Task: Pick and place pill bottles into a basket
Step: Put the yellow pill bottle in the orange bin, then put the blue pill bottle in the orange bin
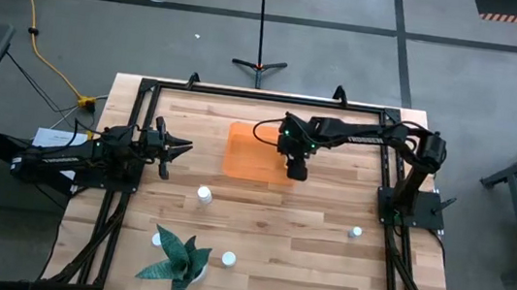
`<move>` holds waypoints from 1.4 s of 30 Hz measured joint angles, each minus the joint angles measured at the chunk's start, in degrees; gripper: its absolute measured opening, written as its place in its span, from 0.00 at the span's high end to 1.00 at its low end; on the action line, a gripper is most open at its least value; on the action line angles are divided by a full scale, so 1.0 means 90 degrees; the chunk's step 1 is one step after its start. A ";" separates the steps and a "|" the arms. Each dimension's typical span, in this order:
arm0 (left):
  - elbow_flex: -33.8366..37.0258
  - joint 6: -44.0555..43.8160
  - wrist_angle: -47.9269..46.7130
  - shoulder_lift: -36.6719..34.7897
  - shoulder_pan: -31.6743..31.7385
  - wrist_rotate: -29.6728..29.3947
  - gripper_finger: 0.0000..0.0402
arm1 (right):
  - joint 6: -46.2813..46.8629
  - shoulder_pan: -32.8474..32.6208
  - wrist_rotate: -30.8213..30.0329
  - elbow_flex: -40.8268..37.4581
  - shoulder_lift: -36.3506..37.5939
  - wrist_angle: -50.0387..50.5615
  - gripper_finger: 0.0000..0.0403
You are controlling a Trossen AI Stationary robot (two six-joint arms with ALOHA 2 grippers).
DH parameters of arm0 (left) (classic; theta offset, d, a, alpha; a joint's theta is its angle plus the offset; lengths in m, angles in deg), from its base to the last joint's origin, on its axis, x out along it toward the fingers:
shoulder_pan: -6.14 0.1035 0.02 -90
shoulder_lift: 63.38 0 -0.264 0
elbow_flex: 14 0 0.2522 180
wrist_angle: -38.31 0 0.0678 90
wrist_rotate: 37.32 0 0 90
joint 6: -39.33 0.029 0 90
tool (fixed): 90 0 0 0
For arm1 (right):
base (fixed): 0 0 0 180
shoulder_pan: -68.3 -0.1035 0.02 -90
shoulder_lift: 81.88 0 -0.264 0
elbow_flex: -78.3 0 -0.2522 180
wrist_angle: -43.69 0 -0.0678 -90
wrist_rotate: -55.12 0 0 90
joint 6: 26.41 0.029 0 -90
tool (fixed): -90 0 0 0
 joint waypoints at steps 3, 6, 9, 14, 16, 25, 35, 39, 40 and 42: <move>0.0000 0.0002 0.0001 -0.0002 0.0000 0.0000 0.77 | 0.0074 0.0010 0.0017 0.0387 0.0000 0.0316 0.46; 0.0000 0.0002 0.0001 -0.0002 0.0001 -0.0002 0.77 | 0.0276 0.0006 0.0057 0.1007 0.0002 0.0954 0.45; -0.0002 0.0002 0.0000 -0.0001 0.0001 -0.0002 0.77 | 0.0365 -0.0109 0.0032 0.1729 0.0011 0.1837 0.44; 0.0000 0.0002 -0.0001 -0.0002 -0.0001 -0.0002 0.77 | 0.0654 -0.0429 -0.0053 0.2639 0.0084 0.3190 0.44; 0.0000 0.0002 -0.0001 -0.0001 0.0002 0.0000 0.77 | 0.0879 -0.0607 -0.0053 0.2754 0.0243 0.3579 0.44; 0.0000 0.0001 0.0002 -0.0001 0.0000 -0.0002 0.77 | 0.2779 -0.2093 -0.0485 0.1347 0.1741 0.4490 0.44; 0.0000 0.0001 -0.0001 -0.0002 0.0001 0.0001 0.77 | 0.5690 -0.4221 -0.0435 -0.1147 0.3578 0.4148 0.44; 0.0000 0.0000 -0.0001 -0.0002 0.0000 0.0000 0.77 | 0.5722 -0.4679 -0.0437 -0.1895 0.3821 0.3294 0.44; 0.0000 0.0000 -0.0001 -0.0002 -0.0001 -0.0002 0.77 | 0.5725 -0.4748 -0.0336 -0.2026 0.3834 0.3140 0.44; 0.0000 0.0001 0.0000 -0.0002 -0.0001 -0.0002 0.77 | 0.5731 -0.4841 -0.0209 -0.2204 0.3842 0.2916 0.44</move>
